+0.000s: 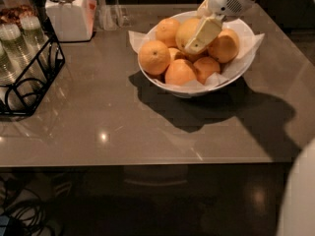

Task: Pick orange from white bowl

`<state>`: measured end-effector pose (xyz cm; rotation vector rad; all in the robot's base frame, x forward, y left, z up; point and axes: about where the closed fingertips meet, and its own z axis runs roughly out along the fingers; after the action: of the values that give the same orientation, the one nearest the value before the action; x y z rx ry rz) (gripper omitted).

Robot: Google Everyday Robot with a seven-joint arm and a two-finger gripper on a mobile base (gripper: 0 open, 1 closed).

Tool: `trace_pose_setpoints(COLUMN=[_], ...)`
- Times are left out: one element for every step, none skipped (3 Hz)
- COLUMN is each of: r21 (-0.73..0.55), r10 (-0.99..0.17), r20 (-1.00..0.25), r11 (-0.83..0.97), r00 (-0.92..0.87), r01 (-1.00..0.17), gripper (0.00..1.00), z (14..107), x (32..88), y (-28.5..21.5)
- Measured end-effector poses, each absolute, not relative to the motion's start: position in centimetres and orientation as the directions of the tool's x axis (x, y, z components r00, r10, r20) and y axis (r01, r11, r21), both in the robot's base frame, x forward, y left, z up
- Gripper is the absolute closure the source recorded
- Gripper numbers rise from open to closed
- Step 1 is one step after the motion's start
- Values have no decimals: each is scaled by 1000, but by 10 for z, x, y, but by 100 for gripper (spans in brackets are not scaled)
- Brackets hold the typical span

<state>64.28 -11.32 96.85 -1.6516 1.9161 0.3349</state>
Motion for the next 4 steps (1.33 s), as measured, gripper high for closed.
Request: trace_pose_setpoints(r21=[-227, -229, -228, -232], r10=[-780, -732, -656, -562], r20=[-622, -679, -755, -825], r11=[264, 290, 261, 245], r00=[-69, -61, 1, 57], r01=[-937, -929, -938, -941], gripper=[100, 100, 100, 100], z=[987, 993, 1005, 1017], x=[630, 621, 600, 563], y=[-131, -142, -149, -157])
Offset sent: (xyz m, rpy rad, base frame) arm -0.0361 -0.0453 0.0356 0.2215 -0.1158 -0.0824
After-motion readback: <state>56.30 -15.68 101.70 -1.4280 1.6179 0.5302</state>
